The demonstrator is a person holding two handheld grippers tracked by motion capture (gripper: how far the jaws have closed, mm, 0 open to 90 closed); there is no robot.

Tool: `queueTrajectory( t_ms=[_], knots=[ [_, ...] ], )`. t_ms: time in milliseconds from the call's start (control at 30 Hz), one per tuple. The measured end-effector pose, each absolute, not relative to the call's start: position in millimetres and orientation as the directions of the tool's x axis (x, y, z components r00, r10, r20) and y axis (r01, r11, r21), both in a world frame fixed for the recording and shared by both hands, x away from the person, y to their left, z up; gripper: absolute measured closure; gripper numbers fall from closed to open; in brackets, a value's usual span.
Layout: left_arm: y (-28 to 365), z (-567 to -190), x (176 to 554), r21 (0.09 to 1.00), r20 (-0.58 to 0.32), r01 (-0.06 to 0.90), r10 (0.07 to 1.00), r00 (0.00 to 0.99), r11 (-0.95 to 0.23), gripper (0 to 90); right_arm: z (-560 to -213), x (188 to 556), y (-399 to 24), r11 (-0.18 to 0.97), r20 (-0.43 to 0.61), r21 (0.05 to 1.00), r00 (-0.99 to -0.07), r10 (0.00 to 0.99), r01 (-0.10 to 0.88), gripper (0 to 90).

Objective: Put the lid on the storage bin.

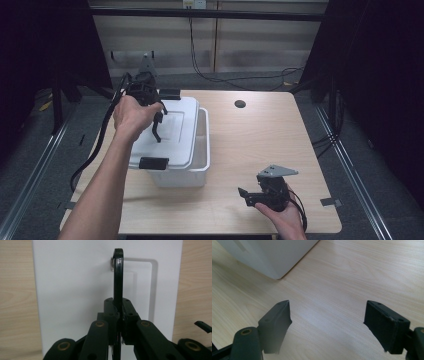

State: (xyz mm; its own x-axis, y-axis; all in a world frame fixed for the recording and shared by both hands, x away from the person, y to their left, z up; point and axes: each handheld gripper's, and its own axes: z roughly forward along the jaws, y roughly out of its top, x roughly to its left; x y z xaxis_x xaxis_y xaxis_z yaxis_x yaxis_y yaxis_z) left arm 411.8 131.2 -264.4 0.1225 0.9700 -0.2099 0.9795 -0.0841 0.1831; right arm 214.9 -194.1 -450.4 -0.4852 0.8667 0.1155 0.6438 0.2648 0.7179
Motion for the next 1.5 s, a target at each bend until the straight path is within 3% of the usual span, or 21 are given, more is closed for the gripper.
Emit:
queueTrajectory(
  t_ms=[100,367,1500],
  knots=[
    [129.6,-266.2,412.7,0.187,-0.213,0.982,0.974,0.073,-0.033,85.0,-450.7,215.4,-195.0,0.263,0.118,0.716,-0.483,0.868,0.647,20.7],
    [124.8,-270.3,414.6,0.175,-0.215,0.984,0.975,0.054,-0.016,85.0,-450.4,214.8,-194.4,0.263,0.120,0.713,-0.483,0.868,0.650,20.7],
    [101.8,-293.4,425.8,0.125,-0.248,0.992,0.967,0.058,-0.028,84.8,-450.3,214.6,-195.3,0.264,0.118,0.715,-0.483,0.868,0.648,20.6]
  ],
)
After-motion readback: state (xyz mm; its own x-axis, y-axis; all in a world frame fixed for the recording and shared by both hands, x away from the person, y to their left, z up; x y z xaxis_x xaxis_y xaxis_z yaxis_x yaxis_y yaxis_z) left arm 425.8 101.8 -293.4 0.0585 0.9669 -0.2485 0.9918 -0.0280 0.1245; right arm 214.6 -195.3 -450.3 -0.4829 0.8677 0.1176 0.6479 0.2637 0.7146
